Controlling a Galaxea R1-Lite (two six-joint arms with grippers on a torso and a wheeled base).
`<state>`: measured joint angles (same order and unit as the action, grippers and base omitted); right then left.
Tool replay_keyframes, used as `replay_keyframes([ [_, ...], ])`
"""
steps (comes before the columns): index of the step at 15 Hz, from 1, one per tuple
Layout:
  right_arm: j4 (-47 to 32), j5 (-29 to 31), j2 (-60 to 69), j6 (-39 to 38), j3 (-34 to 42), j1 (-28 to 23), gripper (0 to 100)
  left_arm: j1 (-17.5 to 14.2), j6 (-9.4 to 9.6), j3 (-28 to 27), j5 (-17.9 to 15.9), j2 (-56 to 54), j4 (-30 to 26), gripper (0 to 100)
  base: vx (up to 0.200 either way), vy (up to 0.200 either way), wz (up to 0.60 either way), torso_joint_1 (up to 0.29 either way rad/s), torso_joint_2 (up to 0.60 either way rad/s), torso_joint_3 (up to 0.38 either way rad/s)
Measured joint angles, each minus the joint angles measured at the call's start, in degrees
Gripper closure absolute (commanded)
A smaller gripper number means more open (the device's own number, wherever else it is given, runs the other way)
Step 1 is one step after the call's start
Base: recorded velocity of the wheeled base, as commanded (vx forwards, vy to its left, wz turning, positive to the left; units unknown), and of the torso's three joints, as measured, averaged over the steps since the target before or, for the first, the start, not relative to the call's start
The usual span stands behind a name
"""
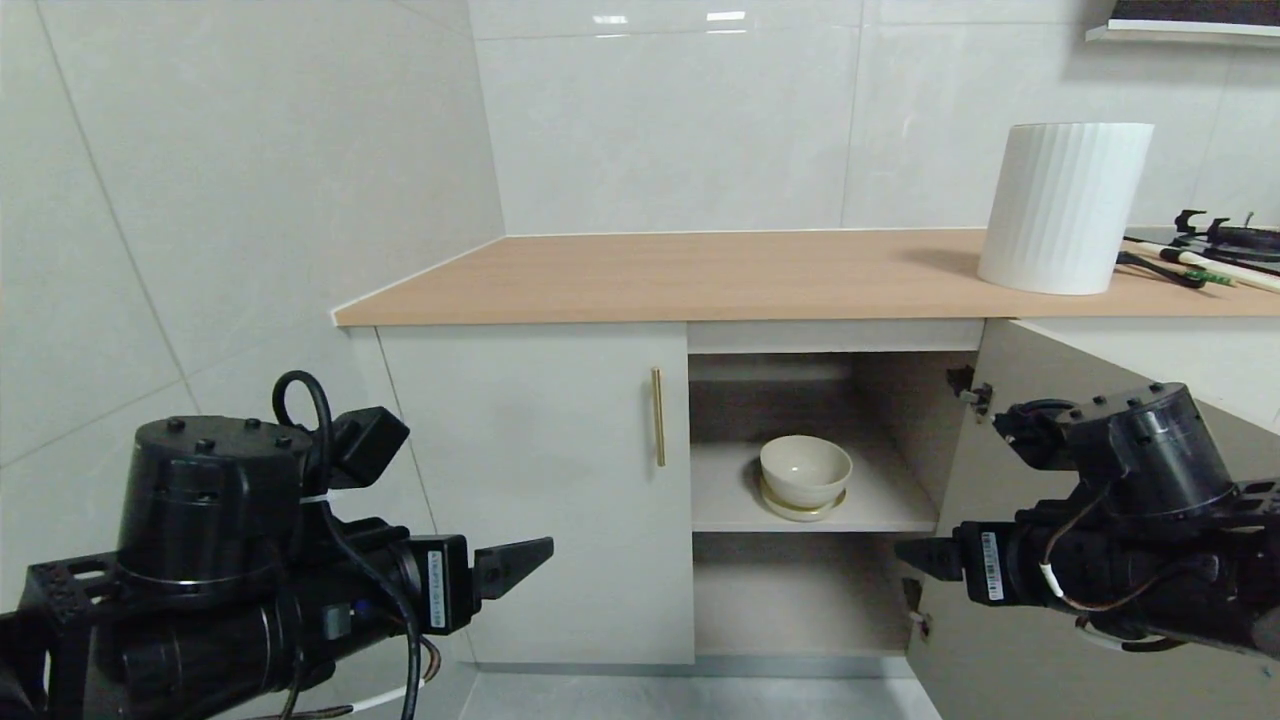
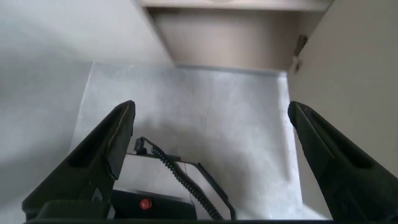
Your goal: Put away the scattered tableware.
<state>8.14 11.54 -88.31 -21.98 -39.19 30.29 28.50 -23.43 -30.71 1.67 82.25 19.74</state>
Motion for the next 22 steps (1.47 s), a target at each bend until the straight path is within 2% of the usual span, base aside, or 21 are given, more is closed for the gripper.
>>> replay_keyframes([
  [12,0.1,0.0,0.7,1.5,1.0,-0.1,0,0.4,0.0,0.7,0.1,-0.1,0.0,0,-0.2,0.0,0.0,0.004,0.0,0.002],
  [22,0.0,0.0,0.5,1.5,1.5,-0.1,0,0.7,0.06,0.9,0.1,-0.1,0.1,0,0.0,0.0,0.0,0.0,0.0,0.0],
])
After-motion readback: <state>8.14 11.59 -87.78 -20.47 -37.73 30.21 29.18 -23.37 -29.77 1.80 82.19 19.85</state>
